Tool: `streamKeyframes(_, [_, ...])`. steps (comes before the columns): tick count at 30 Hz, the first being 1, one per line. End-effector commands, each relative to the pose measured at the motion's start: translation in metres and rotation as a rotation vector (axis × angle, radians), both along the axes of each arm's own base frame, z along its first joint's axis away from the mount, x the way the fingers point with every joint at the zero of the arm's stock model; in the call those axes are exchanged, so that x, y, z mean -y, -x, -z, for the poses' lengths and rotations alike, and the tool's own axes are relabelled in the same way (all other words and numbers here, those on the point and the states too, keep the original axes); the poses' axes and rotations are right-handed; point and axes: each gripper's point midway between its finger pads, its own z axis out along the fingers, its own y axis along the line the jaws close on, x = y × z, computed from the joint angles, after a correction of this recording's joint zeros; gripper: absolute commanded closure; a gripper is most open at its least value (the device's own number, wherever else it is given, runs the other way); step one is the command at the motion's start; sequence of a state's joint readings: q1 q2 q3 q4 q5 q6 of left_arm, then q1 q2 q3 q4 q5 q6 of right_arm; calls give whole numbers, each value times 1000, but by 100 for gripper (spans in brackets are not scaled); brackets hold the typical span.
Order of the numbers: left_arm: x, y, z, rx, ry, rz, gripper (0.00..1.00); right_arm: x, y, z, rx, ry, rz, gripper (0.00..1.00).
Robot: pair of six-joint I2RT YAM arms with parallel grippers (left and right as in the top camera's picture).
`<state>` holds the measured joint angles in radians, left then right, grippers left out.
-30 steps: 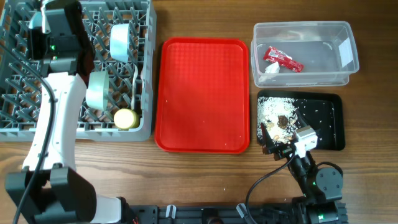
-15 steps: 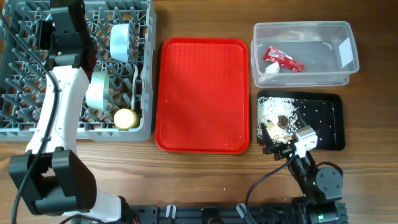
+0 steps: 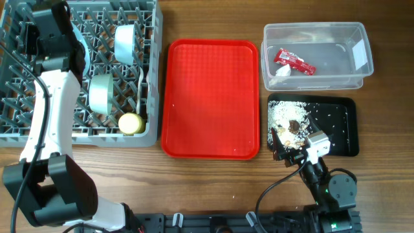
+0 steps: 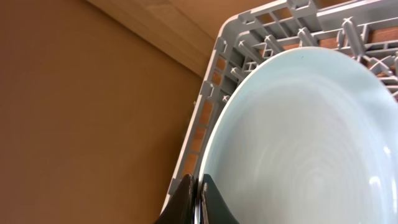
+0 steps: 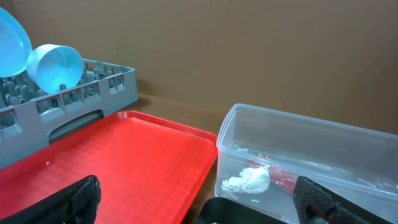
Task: Sort waste into correct bins and load items into the dishwasher rack
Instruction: 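Lower the plate edge-down into the rack's back-left slots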
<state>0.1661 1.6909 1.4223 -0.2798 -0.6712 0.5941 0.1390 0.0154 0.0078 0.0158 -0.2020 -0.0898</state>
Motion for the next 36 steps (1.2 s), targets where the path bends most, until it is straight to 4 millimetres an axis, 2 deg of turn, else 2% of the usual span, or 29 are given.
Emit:
streamKeyframes(1, [1,-5,6,-5,16,21,96,-1,1,-2,6,-14,-10,0])
streamKeyframes(3, [2,-5,6,-4,17,23,86,-1,1,-2,6,-15,-10,0])
streamKeyframes(6, [2,-5,6,-4,17,24,81,-1,1,-2,6,-14,-10,0])
streamKeyframes(23, [2,-4,8,15,42,5,77,-1,1,-2,6,-14,-10,0])
streamKeyframes(27, [-9,12,18,197,244,-176,64,-1,1,-2,6,-15,-10,0])
streamKeyframes(30, [-14,29,46,263,488,-297,50,-1,1,-2,6,-14,-10,0])
streamKeyframes(32, [-7,41,68,251,714,-330,30,-1,1,-2,6,-14,-10,0])
streamKeyframes(33, [-4,45,74,248,795,-341,17,-1,1,-2,6,-14,-10,0])
streamKeyframes(34, [3,50,82,238,937,-342,8,-1,1,-2,6,-14,-10,0])
streamKeyframes(36, [12,54,86,225,1114,-312,0,-1,1,-2,6,-14,-10,0])
